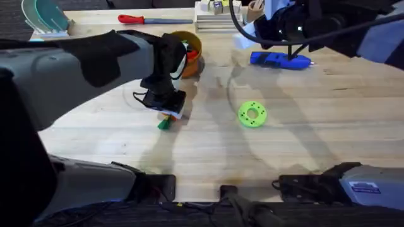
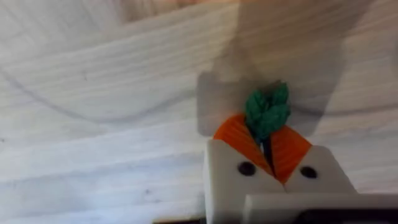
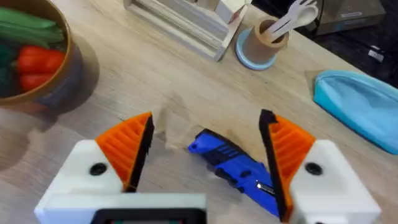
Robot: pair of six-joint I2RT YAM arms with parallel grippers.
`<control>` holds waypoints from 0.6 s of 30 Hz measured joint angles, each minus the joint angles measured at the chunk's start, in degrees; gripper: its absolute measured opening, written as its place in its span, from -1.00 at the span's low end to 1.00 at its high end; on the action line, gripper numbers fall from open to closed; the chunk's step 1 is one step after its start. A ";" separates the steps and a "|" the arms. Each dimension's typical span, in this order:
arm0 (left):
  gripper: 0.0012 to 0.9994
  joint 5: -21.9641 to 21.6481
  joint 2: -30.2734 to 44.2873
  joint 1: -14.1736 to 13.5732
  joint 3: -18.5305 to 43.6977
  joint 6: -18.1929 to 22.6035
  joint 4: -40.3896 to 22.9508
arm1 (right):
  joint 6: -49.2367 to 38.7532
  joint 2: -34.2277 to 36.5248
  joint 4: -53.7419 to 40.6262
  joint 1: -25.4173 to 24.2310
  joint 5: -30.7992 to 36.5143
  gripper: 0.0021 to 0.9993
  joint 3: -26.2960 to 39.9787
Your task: Pick up the gripper from the table and insert it into the empty holder that is missing its gripper. Then pick up a screw, insert it into the mounting hole, and use the screwdriver to tighten it. Finally, clean up the table by picking up the vegetable and placing it into the bucket.
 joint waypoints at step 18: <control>-0.98 -2.16 -14.41 0.38 16.26 -0.14 15.38 | -0.01 0.00 -0.04 0.00 0.00 0.98 0.00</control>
